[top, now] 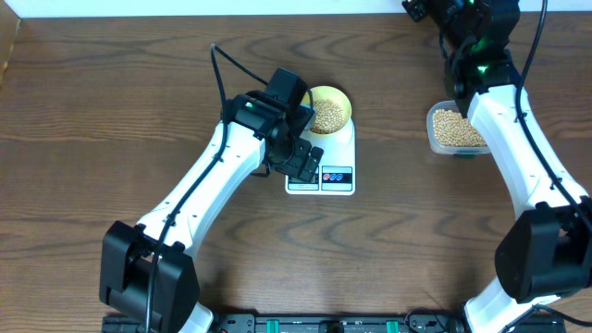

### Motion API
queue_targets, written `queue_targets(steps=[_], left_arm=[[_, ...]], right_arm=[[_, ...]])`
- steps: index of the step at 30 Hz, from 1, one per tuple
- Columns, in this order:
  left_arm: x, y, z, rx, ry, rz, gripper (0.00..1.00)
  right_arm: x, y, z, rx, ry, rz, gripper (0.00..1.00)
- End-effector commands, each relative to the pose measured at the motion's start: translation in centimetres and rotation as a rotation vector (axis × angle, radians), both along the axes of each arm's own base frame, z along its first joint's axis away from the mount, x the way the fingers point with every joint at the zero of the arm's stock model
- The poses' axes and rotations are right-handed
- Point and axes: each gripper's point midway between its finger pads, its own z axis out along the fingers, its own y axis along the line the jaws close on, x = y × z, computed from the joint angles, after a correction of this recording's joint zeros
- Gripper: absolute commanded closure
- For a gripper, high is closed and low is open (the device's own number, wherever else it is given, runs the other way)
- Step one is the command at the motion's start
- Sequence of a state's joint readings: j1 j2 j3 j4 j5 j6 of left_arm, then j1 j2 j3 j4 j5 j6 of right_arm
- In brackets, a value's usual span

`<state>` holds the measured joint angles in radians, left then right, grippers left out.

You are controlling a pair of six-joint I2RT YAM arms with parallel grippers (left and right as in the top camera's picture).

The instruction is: Scoop item into bowl and weigh 50g on scale

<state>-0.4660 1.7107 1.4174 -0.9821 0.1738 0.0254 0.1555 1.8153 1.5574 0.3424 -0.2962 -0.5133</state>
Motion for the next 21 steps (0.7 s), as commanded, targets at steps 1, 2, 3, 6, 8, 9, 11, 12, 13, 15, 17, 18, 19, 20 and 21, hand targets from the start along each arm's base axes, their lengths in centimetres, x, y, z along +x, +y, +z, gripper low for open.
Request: queue_targets(steps=[1, 2, 3, 6, 8, 9, 11, 12, 13, 15, 17, 18, 19, 20, 21], left_arm=[[0.1, 0.3, -0.4, 0.013, 0.006, 0.011, 0.02], [0.2, 0.4, -0.4, 0.013, 0.006, 0.013, 0.02], [0.2, 0.5, -0.4, 0.013, 0.006, 0.018, 0.02], [0.4, 0.8, -0.4, 0.013, 0.006, 0.027, 0.02], [0.4, 0.9, -0.4, 0.013, 0.006, 0.028, 0.02], [0.4, 0.9, -0.4, 0.013, 0.006, 0.028, 0.02], [0.4, 0.9, -0.4, 0.013, 0.006, 0.028, 0.02], [0.4, 0.9, -0.4, 0.013, 0.006, 0.028, 0.02], [0.4, 0.9, -0.4, 0.013, 0.006, 0.028, 0.02], [0.4, 0.9, -0.4, 0.013, 0.006, 0.028, 0.02], [0.4, 0.9, -0.4, 0.013, 0.006, 0.028, 0.02], [0.4, 0.9, -0.4, 0.013, 0.006, 0.028, 0.02], [0.4, 0.9, -0.4, 0.013, 0.006, 0.028, 0.02], [0.4, 0.9, -0.4, 0.013, 0.006, 0.028, 0.02], [0.4, 0.9, -0.4, 0.013, 0.006, 0.028, 0.02]], right_arm=[[0.7, -0.6, -0.9, 0.035, 0.025, -0.023, 0.97], [0.7, -0.6, -0.9, 0.056, 0.035, -0.022, 0.98], [0.7, -0.6, -0.9, 0.077, 0.044, -0.02, 0.97], [0.8, -0.6, -1.1, 0.151, 0.09, -0.014, 0.97], [0.8, -0.6, -1.7, 0.21, 0.143, -0.011, 0.98], [0.7, -0.4, -2.1, 0.231, 0.175, 0.0, 0.98], [0.4, 0.2, -3.1, 0.242, 0.231, 0.034, 0.98], [0.3, 0.5, -3.6, 0.241, 0.255, 0.048, 0.98], [0.0, 0.8, -4.1, 0.244, 0.286, 0.066, 0.99], [-0.5, 1.5, -5.0, 0.251, 0.355, 0.104, 0.99], [-1.0, 2.1, -6.0, 0.244, 0.425, 0.128, 0.99], [-1.2, 2.2, -6.4, 0.24, 0.456, 0.128, 0.99], [-1.5, 2.4, -6.9, 0.236, 0.488, 0.127, 0.99], [-1.7, 2.5, -7.3, 0.233, 0.517, 0.127, 0.99], [-2.0, 2.8, -7.9, 0.229, 0.551, 0.133, 0.99]])
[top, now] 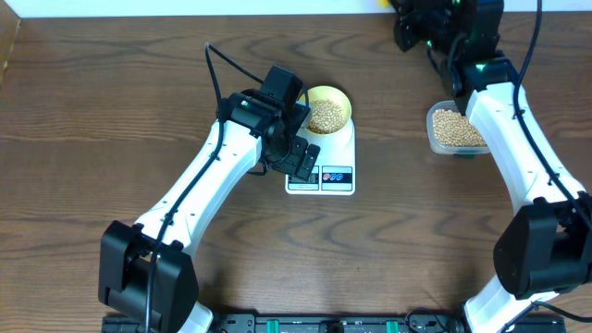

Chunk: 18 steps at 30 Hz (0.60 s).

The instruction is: Scoop item into bowl and weigh 50g on scale

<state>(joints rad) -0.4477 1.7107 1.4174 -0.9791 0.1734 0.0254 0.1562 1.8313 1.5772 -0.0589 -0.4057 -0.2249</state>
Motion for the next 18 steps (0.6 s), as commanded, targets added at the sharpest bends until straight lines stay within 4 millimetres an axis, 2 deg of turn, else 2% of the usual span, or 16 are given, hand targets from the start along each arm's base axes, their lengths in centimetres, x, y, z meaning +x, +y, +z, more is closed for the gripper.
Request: queue_targets(steps=[1, 5, 11, 18], left_arm=[[0.0, 0.3, -0.4, 0.014, 0.009, 0.009, 0.02], [0.0, 0.3, -0.4, 0.014, 0.009, 0.009, 0.02], [0.0, 0.3, -0.4, 0.014, 0.009, 0.009, 0.02], [0.0, 0.3, -0.4, 0.014, 0.009, 0.009, 0.02]], right_arm=[[-0.9, 1.7, 0.8, 0.038, 0.041, 0.064, 0.99], [-2.9, 3.5, -1.4, 0.034, 0.154, 0.146, 0.99], [-6.5, 5.9, -5.3, -0.102, 0.27, 0.26, 0.99], [-10.1, 8.9, -7.7, -0.227, 0.315, 0.395, 0.99]])
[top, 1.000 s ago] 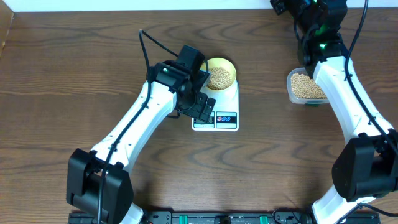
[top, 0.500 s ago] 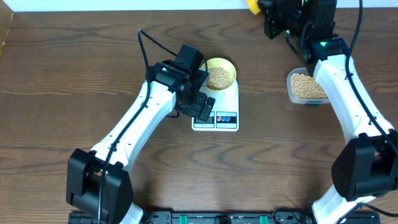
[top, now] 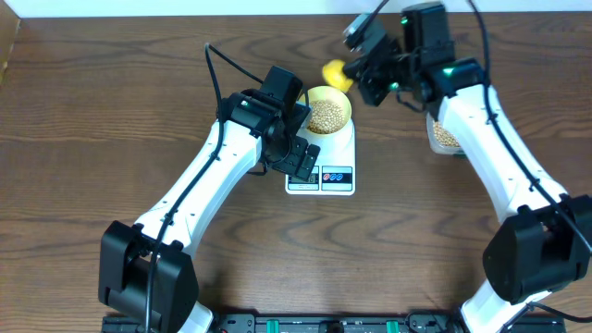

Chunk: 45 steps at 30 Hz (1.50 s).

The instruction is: Scoop item into bowl and weigh 50g on scale

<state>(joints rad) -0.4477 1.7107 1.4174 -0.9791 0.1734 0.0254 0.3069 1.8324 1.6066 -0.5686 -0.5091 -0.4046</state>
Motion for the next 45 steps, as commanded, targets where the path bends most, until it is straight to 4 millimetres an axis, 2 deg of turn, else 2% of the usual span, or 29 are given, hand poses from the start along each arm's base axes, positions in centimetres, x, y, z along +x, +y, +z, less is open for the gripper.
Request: queue_targets(steps=[1, 7, 16, 23, 45], left_arm=[[0.0, 0.3, -0.4, 0.014, 0.009, 0.009, 0.02], [0.0, 0.3, -0.4, 0.014, 0.009, 0.009, 0.02], [-0.2, -0.4, -0.3, -0.035, 0.04, 0.078, 0.02], [-0.2, -0.4, -0.3, -0.035, 0.04, 0.078, 0.02], [-0.2, -0.4, -0.3, -0.034, 0.04, 0.078, 0.02]], right_arm=[[-0.8, 1.6, 0.4, -0.033, -0.055, 0.088, 0.99], [-1.6, 2.9, 0.2, -0.037, -0.05, 0.116, 0.99], [-1.7, 2.8, 0.0, -0.043, -0.044, 0.115, 0.99], [-2.2, 2.6, -2.0, -0.053, -0.013, 0.116, 0.99], [-1.5, 1.8, -6.8, -0.088, -0.07, 0.067, 0.99]])
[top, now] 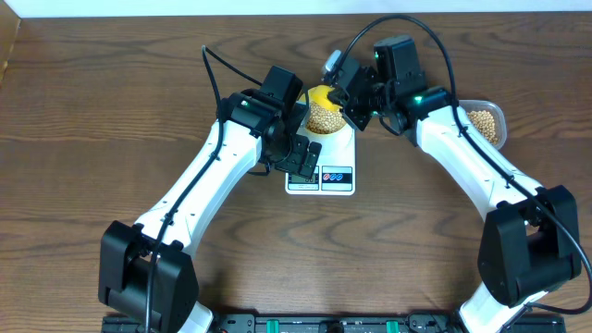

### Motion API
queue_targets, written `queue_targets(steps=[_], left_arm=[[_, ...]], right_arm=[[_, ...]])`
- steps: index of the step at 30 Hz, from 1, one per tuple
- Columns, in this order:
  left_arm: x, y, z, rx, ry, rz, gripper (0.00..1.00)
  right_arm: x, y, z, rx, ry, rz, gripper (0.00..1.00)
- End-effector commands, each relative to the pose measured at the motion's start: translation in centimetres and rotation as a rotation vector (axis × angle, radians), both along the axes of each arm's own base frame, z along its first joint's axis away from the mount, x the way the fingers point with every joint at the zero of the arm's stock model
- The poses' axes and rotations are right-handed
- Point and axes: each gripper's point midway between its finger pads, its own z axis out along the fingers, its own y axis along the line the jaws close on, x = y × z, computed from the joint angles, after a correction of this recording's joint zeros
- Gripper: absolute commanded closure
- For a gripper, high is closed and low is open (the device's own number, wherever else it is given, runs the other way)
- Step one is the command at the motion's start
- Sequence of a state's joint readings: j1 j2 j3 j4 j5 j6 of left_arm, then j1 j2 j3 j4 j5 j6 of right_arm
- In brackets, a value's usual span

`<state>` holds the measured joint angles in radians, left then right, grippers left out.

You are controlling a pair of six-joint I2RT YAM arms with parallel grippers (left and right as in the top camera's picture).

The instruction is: Scoop item into bowl and weigh 50g on scale

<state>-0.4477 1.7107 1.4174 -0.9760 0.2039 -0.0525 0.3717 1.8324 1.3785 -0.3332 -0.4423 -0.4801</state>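
A white scale (321, 165) stands mid-table with a yellow bowl (327, 115) of beige beans on it. My right gripper (344, 96) is shut on a yellow scoop (319, 94), which hangs over the bowl's back rim. Whether the scoop holds beans is hidden. My left gripper (303, 159) rests at the scale's left edge, just in front of the bowl; its fingers look spread and hold nothing. The clear container (485, 123) of the same beans sits at the right.
The display and buttons (337, 174) are on the scale's front strip. Both arms reach in toward the bowl, the right forearm (462, 153) crossing between bowl and container. A cable loops above the right wrist. Bare wood table lies in front.
My right gripper has moved left and toward the front with the scoop, from just behind the bowl to over its back rim. The bean container is now uncovered. The left arm has not moved.
My right gripper was at the table's far right back, above the bean container. Then it had shifted left. Then it held the yellow scoop just behind the bowl, and now holds it over the bowl's rim. My left gripper stayed beside the scale throughout.
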Motion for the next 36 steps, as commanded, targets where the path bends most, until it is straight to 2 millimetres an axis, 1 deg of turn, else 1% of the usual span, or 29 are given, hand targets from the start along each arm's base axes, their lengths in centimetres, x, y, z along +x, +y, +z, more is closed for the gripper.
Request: queue_targets(steps=[1, 6, 9, 15, 20, 22, 25, 31, 36], left_arm=[[-0.1, 0.1, -0.4, 0.004, 0.014, 0.009, 0.02], [-0.1, 0.1, -0.4, 0.004, 0.013, 0.009, 0.02], [-0.1, 0.1, -0.4, 0.004, 0.014, 0.009, 0.02], [-0.1, 0.1, -0.4, 0.004, 0.013, 0.009, 0.02], [-0.1, 0.1, -0.4, 0.004, 0.013, 0.009, 0.02], [-0.1, 0.1, -0.4, 0.004, 0.014, 0.009, 0.02], [-0.1, 0.1, -0.4, 0.004, 0.013, 0.009, 0.02], [-0.1, 0.1, -0.4, 0.004, 0.013, 0.009, 0.02], [-0.1, 0.1, -0.4, 0.004, 0.013, 0.009, 0.02]], right_arm=[[-0.2, 0.0, -1.0, -0.012, -0.003, 0.002, 0.99], [-0.4, 0.5, -1.4, -0.007, -0.016, 0.013, 0.99], [-0.4, 0.5, -1.5, -0.015, -0.019, 0.007, 0.99], [0.5, 0.1, -2.0, -0.037, -0.045, -0.023, 0.99], [0.5, 0.3, -3.4, -0.048, -0.02, -0.019, 0.99], [0.5, 0.3, -3.6, -0.049, -0.015, -0.019, 0.99], [0.6, 0.4, -3.5, -0.037, -0.009, -0.033, 0.99], [0.6, 0.2, -3.6, 0.031, 0.091, -0.138, 0.99], [0.4, 0.5, -3.5, 0.056, 0.114, -0.137, 0.99]])
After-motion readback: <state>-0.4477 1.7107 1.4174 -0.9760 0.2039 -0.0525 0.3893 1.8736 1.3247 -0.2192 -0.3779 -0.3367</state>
